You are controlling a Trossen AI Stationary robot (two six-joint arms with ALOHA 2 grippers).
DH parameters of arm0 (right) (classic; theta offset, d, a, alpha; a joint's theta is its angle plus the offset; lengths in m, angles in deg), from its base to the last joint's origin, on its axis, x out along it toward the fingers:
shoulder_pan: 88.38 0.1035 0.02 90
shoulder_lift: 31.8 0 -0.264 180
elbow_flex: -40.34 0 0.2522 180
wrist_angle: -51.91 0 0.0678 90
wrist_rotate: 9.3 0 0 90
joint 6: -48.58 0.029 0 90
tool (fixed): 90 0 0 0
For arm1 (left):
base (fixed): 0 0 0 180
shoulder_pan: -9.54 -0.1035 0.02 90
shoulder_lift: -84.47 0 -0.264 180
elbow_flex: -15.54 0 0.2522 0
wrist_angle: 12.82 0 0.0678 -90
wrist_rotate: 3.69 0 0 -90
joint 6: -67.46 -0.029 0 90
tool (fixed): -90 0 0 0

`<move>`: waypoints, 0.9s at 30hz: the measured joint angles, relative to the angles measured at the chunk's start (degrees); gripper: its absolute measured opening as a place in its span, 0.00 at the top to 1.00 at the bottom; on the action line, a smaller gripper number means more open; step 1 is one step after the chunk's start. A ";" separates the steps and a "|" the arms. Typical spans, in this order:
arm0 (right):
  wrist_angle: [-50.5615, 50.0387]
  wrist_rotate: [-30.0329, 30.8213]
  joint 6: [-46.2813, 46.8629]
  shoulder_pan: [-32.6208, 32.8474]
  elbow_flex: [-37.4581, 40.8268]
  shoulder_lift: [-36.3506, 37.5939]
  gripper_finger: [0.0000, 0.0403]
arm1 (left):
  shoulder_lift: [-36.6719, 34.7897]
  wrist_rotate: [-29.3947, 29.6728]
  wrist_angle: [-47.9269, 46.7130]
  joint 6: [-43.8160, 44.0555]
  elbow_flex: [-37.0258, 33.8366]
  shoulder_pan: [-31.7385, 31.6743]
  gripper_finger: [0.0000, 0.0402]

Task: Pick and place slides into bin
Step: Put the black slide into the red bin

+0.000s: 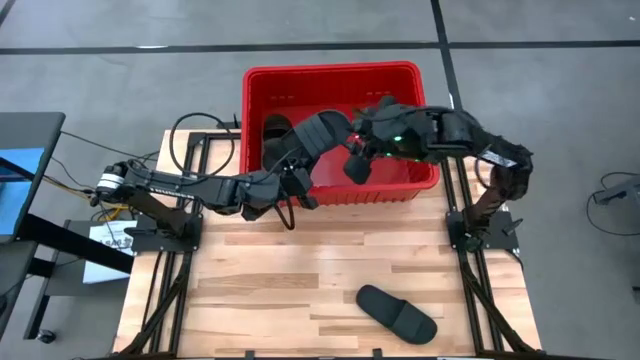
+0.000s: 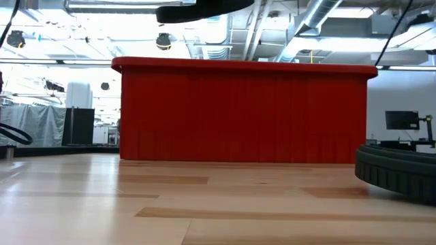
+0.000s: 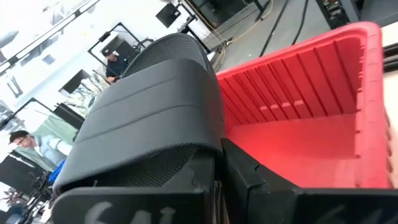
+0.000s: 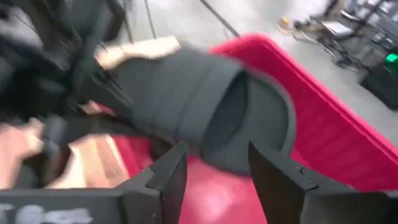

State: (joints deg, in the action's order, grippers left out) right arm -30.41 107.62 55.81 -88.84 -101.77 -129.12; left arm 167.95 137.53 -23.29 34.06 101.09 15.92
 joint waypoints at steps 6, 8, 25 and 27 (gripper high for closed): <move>-2.66 1.94 -0.10 -2.01 -0.36 -2.29 0.54 | 0.00 -0.04 0.00 -0.42 0.00 -0.48 1.00; -2.63 2.19 -0.18 -2.90 -0.36 -2.27 0.54 | 0.00 -0.04 0.03 -0.95 0.00 -0.48 1.00; -2.59 -0.23 -3.19 -9.61 -0.38 -2.60 0.55 | 0.00 -1.08 0.17 -2.08 -0.02 -1.26 1.00; -2.24 -1.97 -3.31 -10.41 -0.38 -2.68 0.55 | 0.00 -1.16 0.15 -2.08 -0.04 -1.26 1.00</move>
State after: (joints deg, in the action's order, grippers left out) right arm -32.65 105.65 52.50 -99.25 -102.15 -131.80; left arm 167.95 136.37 -23.15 31.98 101.04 14.66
